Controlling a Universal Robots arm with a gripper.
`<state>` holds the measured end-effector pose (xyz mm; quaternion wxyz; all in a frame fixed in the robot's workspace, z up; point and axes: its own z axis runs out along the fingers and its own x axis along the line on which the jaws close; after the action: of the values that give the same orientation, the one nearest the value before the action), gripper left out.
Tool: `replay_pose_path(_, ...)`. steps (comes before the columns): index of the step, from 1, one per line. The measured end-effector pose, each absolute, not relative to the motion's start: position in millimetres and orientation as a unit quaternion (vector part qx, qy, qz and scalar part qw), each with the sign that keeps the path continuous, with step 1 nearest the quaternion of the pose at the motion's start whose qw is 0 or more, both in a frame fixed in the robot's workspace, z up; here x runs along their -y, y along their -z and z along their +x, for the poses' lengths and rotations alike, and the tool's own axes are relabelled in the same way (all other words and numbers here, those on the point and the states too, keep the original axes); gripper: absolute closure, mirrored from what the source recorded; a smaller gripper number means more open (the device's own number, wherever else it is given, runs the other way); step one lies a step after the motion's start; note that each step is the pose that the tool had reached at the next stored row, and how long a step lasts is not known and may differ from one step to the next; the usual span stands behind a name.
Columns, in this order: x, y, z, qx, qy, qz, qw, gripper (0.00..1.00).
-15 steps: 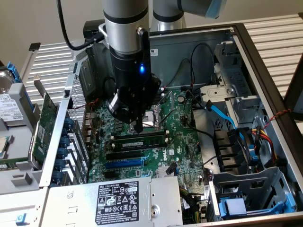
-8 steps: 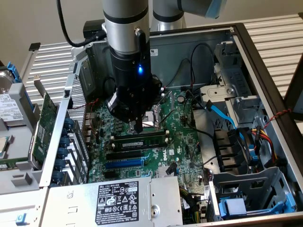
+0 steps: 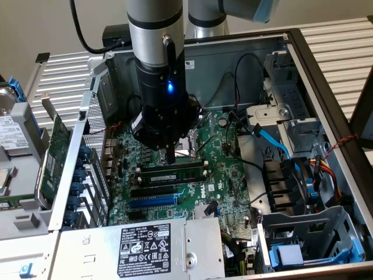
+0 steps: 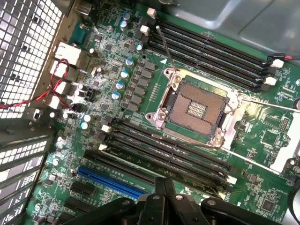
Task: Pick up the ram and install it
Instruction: 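Press down the ram until it locks into place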
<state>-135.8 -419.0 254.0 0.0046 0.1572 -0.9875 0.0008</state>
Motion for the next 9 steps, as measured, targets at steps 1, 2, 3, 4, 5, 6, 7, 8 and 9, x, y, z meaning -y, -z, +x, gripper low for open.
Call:
replay_pose_path(1, 419.0, -254.0, -135.8, 0.988, -0.001, 0.151, 0.005, 0.89)
replay_pose_path(2, 419.0, -254.0, -135.8, 0.989, -0.001, 0.145, 0.005, 0.89)
replay_pose_path(3, 419.1, -254.0, -135.8, 0.99, -0.001, 0.139, 0.005, 0.89)
replay_pose_path(4, 419.1, -254.0, -135.8, 0.991, -0.002, 0.134, 0.005, 0.89)
replay_pose_path(5, 419.1, -253.9, -135.7, 0.992, -0.002, 0.129, 0.005, 0.89)
replay_pose_path(6, 419.1, -253.9, -135.8, 0.992, -0.003, 0.124, 0.005, 0.89)
replay_pose_path(7, 419.0, -254.0, -135.8, 0.993, -0.004, 0.119, 0.005, 0.89)
replay_pose_path(8, 419.0, -254.0, -135.8, 0.993, -0.006, 0.114, 0.005, 0.89)
replay_pose_path(9, 419.0, -253.9, -135.8, 0.994, -0.007, 0.109, 0.005, 0.89)
